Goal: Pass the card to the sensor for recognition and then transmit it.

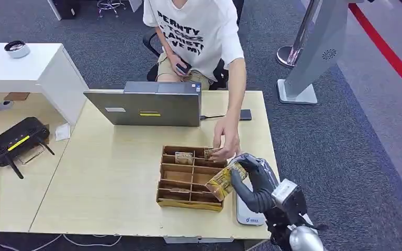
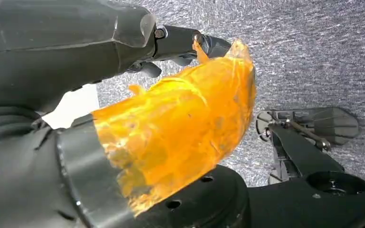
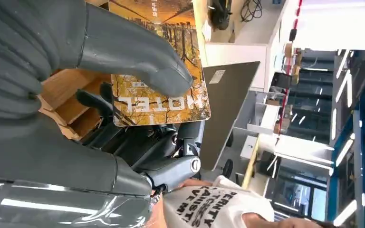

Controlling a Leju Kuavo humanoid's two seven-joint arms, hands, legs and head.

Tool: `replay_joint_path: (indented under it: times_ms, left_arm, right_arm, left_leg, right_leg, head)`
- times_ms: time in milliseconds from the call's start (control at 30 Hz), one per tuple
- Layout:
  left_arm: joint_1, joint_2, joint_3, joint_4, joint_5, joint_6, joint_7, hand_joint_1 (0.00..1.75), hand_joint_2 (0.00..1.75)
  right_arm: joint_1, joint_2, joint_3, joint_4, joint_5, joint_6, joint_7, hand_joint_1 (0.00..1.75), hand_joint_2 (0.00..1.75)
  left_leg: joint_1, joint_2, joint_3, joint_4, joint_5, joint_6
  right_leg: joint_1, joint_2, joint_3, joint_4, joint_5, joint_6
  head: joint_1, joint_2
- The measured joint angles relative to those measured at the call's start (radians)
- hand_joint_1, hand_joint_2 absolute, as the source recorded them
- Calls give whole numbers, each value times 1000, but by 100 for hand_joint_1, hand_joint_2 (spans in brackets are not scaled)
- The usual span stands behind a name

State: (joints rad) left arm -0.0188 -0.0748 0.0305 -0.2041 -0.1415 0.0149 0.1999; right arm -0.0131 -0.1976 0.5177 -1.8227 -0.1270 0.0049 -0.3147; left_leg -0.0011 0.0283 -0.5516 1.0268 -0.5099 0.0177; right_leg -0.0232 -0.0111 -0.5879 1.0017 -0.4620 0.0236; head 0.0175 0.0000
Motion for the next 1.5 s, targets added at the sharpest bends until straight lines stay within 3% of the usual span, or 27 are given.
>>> replay_joint_path:
  times_ms: [267, 567, 700, 933, 1500]
  left_arm:
    - [3, 0, 20, 0, 14, 5, -4, 0, 0]
    - [12, -1, 46, 0, 22, 12, -11, 0, 0]
    - [12, -2, 48, 0, 14, 12, -10, 0, 0]
    - [12, -4, 54, 2, 5, 12, -10, 0, 0]
    - [12, -4, 54, 4, 4, 12, -10, 0, 0]
  right_arm:
    - [130, -39, -118, -16, -57, -19, -6, 175, 175]
    - [265, -101, -229, -26, 206, -181, 44, 175, 175]
    - [279, -114, -235, -12, 318, -244, 95, 175, 175]
    - [279, -115, -231, 47, 427, -292, 164, 175, 175]
    - [279, -115, -226, 94, 439, -296, 175, 175, 175]
  left_leg:
    - [0, -1, -1, 0, -1, 0]
    - [0, 0, -1, 0, -2, 1]
    - [0, 0, 0, 0, -2, 1]
    - [0, 0, 0, 0, -2, 1]
    - [0, 0, 0, 0, -2, 1]
  right_leg:
    - [0, -1, 0, 0, -1, 0]
    - [-1, 0, 0, 0, -2, 1]
    - [0, 0, 0, 0, -2, 1]
    - [0, 0, 0, 0, -2, 1]
    - [0, 0, 0, 0, -2, 1]
  head:
    - [0, 0]
    - [0, 0]
    - [0, 0]
    - [0, 0]
    - [0, 0]
